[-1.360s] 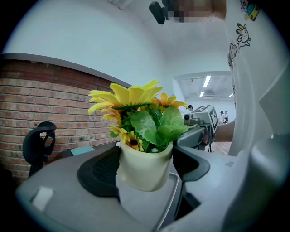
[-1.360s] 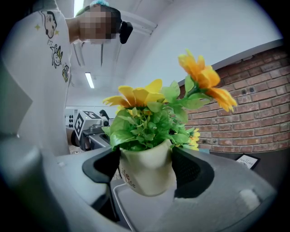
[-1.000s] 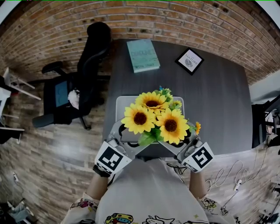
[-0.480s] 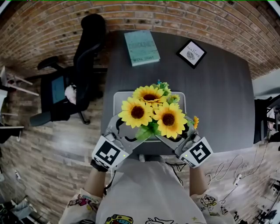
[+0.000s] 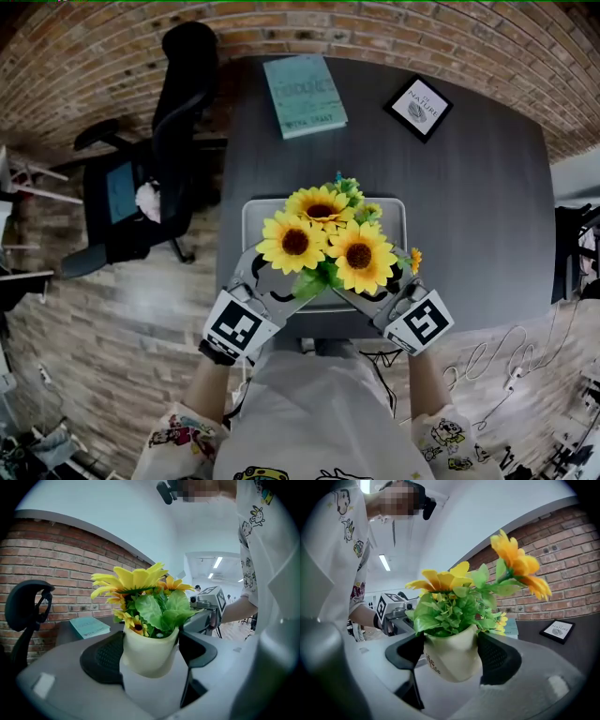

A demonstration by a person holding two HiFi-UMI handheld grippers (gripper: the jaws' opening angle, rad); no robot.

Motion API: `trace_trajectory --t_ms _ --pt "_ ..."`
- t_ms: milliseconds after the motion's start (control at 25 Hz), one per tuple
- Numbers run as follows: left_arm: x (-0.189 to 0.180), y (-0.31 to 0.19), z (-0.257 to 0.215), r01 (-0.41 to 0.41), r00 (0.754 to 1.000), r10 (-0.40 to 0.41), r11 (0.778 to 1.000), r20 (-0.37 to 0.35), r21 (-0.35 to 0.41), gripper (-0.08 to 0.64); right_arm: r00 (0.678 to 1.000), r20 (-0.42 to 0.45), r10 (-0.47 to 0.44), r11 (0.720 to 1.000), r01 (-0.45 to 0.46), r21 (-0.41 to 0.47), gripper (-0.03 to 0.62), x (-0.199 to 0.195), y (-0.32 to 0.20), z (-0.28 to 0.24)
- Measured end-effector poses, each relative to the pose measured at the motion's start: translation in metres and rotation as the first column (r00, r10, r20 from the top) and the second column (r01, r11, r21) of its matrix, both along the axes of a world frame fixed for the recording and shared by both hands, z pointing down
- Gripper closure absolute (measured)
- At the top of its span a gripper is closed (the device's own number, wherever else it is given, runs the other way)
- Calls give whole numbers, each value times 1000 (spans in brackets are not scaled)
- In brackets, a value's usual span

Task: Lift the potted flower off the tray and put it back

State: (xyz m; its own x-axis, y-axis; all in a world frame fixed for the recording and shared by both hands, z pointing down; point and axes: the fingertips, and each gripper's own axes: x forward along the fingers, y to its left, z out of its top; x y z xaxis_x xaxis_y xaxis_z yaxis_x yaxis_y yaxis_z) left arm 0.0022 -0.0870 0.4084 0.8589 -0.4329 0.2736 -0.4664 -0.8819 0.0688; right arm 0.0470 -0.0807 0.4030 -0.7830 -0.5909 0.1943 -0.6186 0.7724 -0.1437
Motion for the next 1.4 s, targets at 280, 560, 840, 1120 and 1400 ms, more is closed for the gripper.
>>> trace_trajectory --t_ms 280,560,840,1120,1400 --pt "1 -14 37 -4 1000 4 999 14 -50 175 1000 7 13 998 -13 -56 233 1 -14 34" --pt "6 -16 61 -9 1000 11 997 16 -82 175 1000 -8 21 995 -22 -102 235 6 -16 59" --pt "7 -19 84 1 1000 2 993 29 -117 175 1000 -27 8 990 -12 -141 239 7 -19 82" --pt "7 -26 98 7 999 -3 995 42 -98 175 999 -34 10 989 -15 -146 245 7 -26 96" --pt "9 -26 111 -4 998 11 996 66 -92 175 998 -59 12 987 -21 -161 249 9 -26 110"
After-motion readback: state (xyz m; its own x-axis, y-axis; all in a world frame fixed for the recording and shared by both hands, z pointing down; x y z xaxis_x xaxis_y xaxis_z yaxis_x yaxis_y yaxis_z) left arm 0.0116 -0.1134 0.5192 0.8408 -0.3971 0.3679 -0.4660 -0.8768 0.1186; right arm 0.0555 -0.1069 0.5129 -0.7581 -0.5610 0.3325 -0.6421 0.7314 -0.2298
